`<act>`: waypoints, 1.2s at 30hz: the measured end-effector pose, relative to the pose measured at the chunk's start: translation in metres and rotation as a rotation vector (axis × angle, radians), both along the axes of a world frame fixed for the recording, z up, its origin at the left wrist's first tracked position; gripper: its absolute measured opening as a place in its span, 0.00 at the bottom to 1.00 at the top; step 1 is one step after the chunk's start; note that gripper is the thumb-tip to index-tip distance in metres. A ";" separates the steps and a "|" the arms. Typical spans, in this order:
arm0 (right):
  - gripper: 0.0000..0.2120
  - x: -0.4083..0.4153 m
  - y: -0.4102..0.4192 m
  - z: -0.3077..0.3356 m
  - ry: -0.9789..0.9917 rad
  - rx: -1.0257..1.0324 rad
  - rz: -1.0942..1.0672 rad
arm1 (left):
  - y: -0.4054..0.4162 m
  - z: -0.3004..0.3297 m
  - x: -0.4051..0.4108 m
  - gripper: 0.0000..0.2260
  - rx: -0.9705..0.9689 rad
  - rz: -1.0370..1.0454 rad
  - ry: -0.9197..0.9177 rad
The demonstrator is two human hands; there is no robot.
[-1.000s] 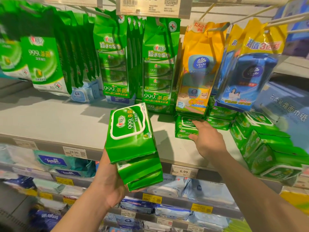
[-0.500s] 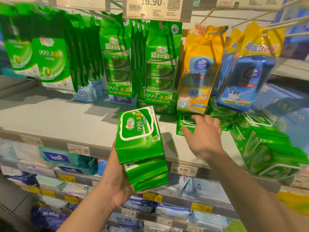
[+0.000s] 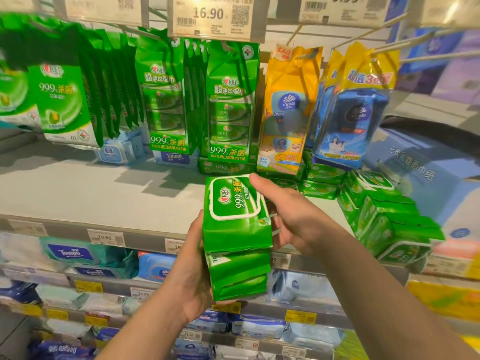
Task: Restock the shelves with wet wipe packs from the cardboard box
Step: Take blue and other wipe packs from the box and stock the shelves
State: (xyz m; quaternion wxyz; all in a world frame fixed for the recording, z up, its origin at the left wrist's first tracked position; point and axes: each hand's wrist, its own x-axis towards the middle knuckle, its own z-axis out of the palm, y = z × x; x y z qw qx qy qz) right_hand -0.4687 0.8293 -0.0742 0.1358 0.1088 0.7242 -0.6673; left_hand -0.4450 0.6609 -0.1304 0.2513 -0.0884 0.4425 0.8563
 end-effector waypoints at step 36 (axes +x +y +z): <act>0.42 -0.038 0.075 -0.067 0.194 -0.437 -1.342 | 0.001 -0.005 -0.017 0.20 0.088 -0.020 0.061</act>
